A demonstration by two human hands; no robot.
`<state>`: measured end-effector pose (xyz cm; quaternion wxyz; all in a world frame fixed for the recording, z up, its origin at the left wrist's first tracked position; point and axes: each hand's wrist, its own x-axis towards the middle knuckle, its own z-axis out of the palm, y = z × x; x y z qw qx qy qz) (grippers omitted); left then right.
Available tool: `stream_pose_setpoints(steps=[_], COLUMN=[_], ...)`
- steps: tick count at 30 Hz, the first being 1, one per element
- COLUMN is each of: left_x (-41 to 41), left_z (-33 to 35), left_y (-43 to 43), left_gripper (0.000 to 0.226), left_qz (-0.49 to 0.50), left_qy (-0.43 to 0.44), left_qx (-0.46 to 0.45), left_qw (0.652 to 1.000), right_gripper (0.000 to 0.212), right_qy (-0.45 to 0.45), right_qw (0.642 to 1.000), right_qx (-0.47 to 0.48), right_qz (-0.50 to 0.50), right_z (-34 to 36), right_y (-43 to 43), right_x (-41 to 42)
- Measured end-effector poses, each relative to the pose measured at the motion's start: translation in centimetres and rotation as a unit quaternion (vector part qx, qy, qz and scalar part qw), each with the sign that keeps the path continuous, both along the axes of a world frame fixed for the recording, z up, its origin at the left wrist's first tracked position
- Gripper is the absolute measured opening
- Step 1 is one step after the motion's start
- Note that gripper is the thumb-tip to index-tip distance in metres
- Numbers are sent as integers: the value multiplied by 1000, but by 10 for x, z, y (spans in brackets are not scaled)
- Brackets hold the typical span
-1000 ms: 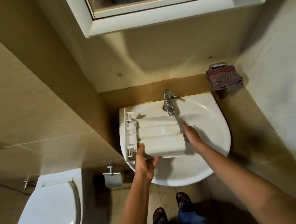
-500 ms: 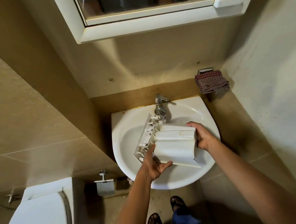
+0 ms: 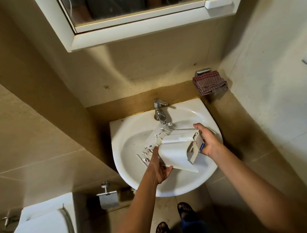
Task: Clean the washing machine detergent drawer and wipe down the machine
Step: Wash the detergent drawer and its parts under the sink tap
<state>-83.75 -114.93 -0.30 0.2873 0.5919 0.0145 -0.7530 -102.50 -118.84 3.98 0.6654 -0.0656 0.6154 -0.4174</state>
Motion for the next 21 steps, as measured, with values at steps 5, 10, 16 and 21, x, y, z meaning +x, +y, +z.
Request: stream_pose_setpoints(steps=[5,10,16,21], left_x=[1,-1,-4,-10], left_z=[-2,-10,-14,-13], left_y=[-14,-22,-33,-46], left_gripper=[68,68,67,62], left_qz=[-21,-26,-64,-108], left_qy=[-15,13,19,10], left_qx=[4,7,1,-46], left_qw=[1000,1000,998,993], right_gripper=[17,21,46,42], right_qy=[30,36,35,33], right_qw=[999,995,978,963], right_qx=[-20,-27,-52,-101], right_qz=[-38,-94,-201,-246], right_z=[1,-1,1,0], right_y=[0,4,12,20], right_x=[5,9,20,22])
